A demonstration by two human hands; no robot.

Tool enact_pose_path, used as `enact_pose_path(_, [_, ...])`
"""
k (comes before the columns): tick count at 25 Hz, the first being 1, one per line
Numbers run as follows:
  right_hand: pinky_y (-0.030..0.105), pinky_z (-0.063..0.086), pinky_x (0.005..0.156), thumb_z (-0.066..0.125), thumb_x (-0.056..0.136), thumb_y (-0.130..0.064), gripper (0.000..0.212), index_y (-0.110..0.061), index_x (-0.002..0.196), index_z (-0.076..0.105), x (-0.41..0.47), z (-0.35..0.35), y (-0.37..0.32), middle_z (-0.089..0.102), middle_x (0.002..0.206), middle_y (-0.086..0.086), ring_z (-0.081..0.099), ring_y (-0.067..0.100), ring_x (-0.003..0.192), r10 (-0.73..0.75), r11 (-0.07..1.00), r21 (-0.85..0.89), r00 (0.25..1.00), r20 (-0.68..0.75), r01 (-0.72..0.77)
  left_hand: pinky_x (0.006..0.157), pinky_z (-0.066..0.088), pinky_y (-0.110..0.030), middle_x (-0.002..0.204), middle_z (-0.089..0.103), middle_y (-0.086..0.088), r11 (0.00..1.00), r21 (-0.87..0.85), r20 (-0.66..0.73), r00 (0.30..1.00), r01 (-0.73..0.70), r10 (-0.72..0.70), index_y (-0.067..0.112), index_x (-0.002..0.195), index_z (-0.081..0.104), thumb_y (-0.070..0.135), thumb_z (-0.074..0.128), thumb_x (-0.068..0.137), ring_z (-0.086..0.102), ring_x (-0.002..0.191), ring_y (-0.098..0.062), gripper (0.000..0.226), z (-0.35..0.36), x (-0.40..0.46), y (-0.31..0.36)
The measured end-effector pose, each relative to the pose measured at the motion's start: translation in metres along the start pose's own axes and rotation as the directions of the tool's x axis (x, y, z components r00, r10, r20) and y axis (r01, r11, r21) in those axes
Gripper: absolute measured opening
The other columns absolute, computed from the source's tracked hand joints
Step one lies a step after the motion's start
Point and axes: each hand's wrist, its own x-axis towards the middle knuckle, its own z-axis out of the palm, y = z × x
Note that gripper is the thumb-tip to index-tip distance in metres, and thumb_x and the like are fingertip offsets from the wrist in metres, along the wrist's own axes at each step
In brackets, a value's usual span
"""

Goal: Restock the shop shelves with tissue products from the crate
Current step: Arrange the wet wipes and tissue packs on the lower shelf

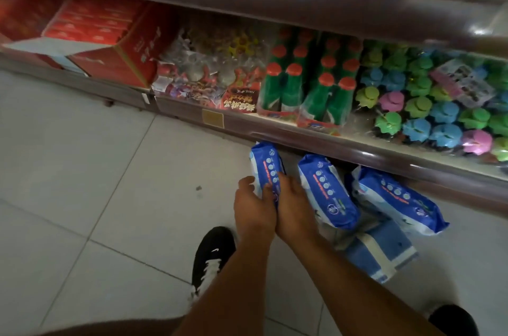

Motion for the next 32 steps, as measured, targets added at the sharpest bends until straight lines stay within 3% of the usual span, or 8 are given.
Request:
enact_pose_path(4, [0.047, 0.037, 0.104, 0.059, 0.087, -0.051, 0.087, -0.022, 0.149, 0.005, 0.021, 0.018, -0.004, 0.030, 0.147, 0.016, 0.035, 0.034, 0.134, 0.037, 0.966, -0.257, 0.998, 0.045, -0.024, 0.086, 0.044, -0.026, 0.132, 0.055, -0.003, 0.999, -0.021, -0.070, 0.996, 0.045, -0.047, 0.020, 0.132, 0.046, 0.036, 0.055, 0.096, 0.054, 0.119, -0.018, 0.041, -0.010, 0.013, -0.016])
enact_pose_path(9, [0.045, 0.039, 0.103, 0.064, 0.086, -0.043, 0.096, -0.024, 0.150, -0.005, 0.024, 0.026, -0.005, 0.024, 0.150, 0.018, 0.029, 0.035, 0.136, 0.041, 0.955, -0.294, 0.998, 0.050, -0.025, 0.085, 0.042, -0.024, 0.129, 0.057, -0.001, 0.996, -0.037, -0.092, 0.992, 0.085, -0.088, 0.022, 0.129, 0.048, 0.037, 0.053, 0.096, 0.055, 0.116, -0.017, 0.037, -0.020, 0.017, -0.026])
enact_pose_path(16, [0.027, 0.047, 0.082, 0.070, 0.082, -0.027, 0.073, -0.033, 0.144, 0.032, 0.016, -0.045, 0.004, 0.056, 0.123, -0.009, 0.058, 0.015, 0.107, 0.012, 0.956, 0.286, 0.984, 0.175, -0.062, 0.083, 0.039, -0.023, 0.126, 0.058, -0.005, 0.995, -0.092, -0.097, 0.994, 0.046, -0.055, 0.017, 0.126, 0.052, 0.035, 0.052, 0.097, 0.056, 0.111, -0.017, 0.034, -0.040, 0.015, -0.012])
enact_pose_path(20, [0.023, 0.052, 0.080, 0.072, 0.081, -0.018, 0.060, -0.037, 0.133, 0.047, -0.018, -0.106, 0.000, 0.063, 0.108, -0.014, 0.063, 0.004, 0.093, -0.073, 0.933, 0.357, 0.959, 0.275, -0.032, 0.088, 0.040, -0.025, 0.129, 0.054, -0.003, 0.982, -0.153, -0.026, 0.994, -0.112, 0.109, 0.022, 0.128, 0.052, 0.042, 0.059, 0.092, 0.053, 0.119, -0.019, 0.042, -0.063, 0.012, 0.016])
enact_pose_path(22, [0.026, 0.056, 0.080, 0.073, 0.080, -0.016, 0.056, -0.039, 0.126, 0.051, -0.043, -0.136, -0.005, 0.067, 0.107, -0.014, 0.067, 0.003, 0.089, -0.111, 0.933, 0.359, 0.944, 0.312, -0.009, 0.092, 0.041, -0.026, 0.131, 0.049, 0.002, 0.977, -0.183, 0.125, 0.983, -0.113, 0.137, 0.024, 0.135, 0.048, 0.046, 0.065, 0.087, 0.049, 0.124, -0.017, 0.056, -0.079, -0.004, 0.035])
enact_pose_path(25, [0.033, 0.058, 0.082, 0.073, 0.081, -0.009, 0.051, -0.033, 0.123, 0.057, -0.085, -0.190, -0.018, 0.072, 0.107, -0.008, 0.071, 0.008, 0.089, -0.162, 0.912, 0.409, 0.935, 0.316, 0.019, 0.086, 0.051, -0.029, 0.126, 0.060, 0.006, 0.956, -0.289, 0.522, 0.828, -0.052, 0.203, 0.016, 0.137, 0.048, 0.043, 0.079, 0.075, 0.062, 0.112, -0.014, 0.075, -0.103, -0.042, 0.063])
enact_pose_path(28, [0.033, 0.057, 0.081, 0.073, 0.074, -0.011, 0.053, -0.030, 0.122, 0.061, -0.129, -0.252, -0.033, 0.073, 0.107, -0.005, 0.071, 0.016, 0.095, -0.221, 0.885, 0.461, 0.926, 0.307, 0.059, 0.090, 0.053, -0.030, 0.116, 0.071, 0.002, 0.968, -0.230, 0.777, 0.580, -0.102, 0.245, 0.019, 0.123, 0.059, 0.041, 0.081, 0.073, 0.067, 0.105, -0.015, 0.058, -0.128, -0.083, 0.098])
enact_pose_path(32, [0.036, 0.057, 0.080, 0.074, 0.078, -0.007, 0.050, -0.028, 0.122, 0.061, -0.184, -0.318, -0.045, 0.070, 0.116, 0.002, 0.070, 0.021, 0.099, -0.231, 0.827, 0.558, 0.945, 0.233, 0.065, 0.091, 0.053, -0.034, 0.108, 0.073, 0.005, 0.937, -0.219, 0.771, 0.541, -0.271, 0.337, 0.023, 0.112, 0.065, 0.038, 0.078, 0.075, 0.068, 0.100, -0.013, 0.042, -0.151, -0.139, 0.150])
